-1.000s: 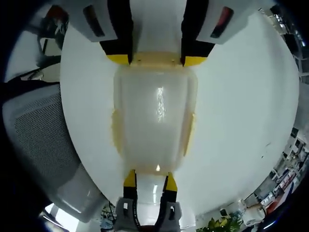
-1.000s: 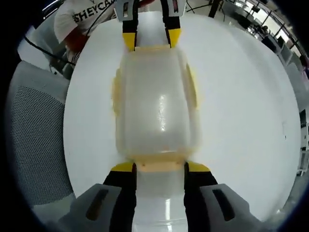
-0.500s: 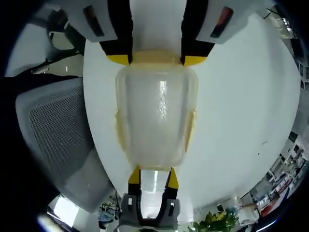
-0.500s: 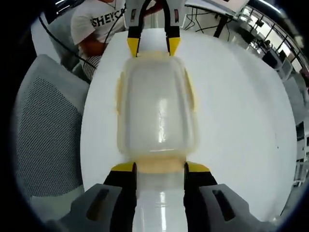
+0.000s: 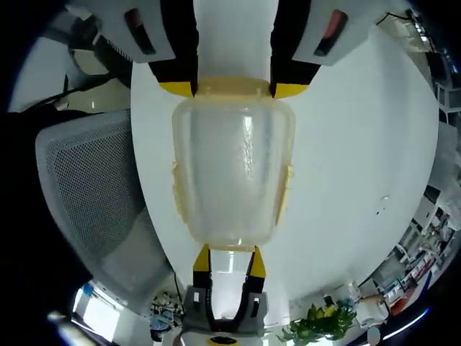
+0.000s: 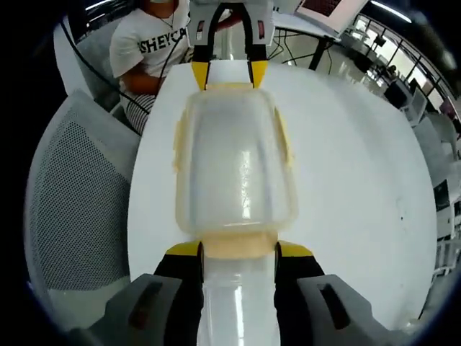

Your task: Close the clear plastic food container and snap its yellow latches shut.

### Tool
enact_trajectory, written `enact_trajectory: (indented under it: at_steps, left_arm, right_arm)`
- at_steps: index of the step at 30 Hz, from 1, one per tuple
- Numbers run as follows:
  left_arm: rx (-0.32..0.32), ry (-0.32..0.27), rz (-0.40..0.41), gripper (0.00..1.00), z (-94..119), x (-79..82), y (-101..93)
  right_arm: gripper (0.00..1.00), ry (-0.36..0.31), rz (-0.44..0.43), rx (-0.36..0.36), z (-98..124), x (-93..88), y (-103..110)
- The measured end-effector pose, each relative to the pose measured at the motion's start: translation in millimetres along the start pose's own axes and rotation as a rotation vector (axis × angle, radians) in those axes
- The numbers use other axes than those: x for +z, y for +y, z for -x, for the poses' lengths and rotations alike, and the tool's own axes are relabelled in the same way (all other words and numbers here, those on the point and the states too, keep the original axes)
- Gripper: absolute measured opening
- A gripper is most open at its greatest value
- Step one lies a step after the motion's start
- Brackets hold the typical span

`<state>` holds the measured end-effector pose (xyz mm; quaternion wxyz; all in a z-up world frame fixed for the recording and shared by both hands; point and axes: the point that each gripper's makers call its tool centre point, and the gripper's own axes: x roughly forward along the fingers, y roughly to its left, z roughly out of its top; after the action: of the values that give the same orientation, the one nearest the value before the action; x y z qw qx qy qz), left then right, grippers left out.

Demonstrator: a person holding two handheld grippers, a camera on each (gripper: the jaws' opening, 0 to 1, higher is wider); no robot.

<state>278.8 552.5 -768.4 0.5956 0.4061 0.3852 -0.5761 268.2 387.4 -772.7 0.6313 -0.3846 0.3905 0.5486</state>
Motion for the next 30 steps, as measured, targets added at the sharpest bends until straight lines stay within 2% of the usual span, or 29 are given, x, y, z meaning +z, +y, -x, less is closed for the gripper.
enact_trajectory:
  at_steps: [5,11,22,30]
  left_arm:
    - [0.011,-0.009,-0.002,0.33,10,5.1,4.3]
    - [0.008,0.001,-0.010,0.33,7,6.8,6.3]
    - [0.013,0.008,0.005,0.33,-3,24.6,10.3]
    - [0.011,0.016,0.019,0.33,-14,43.8,10.3]
  right_arm:
    - [0.34,-0.018,-0.003,-0.002,9,3.7,-4]
    - [0.35,-0.009,0.011,-0.007,7,1.2,-4]
    - [0.35,-0.007,0.025,0.015,14,-20.2,-13]
    - [0.34,-0.010,0.026,0.020,20,-39.9,-16]
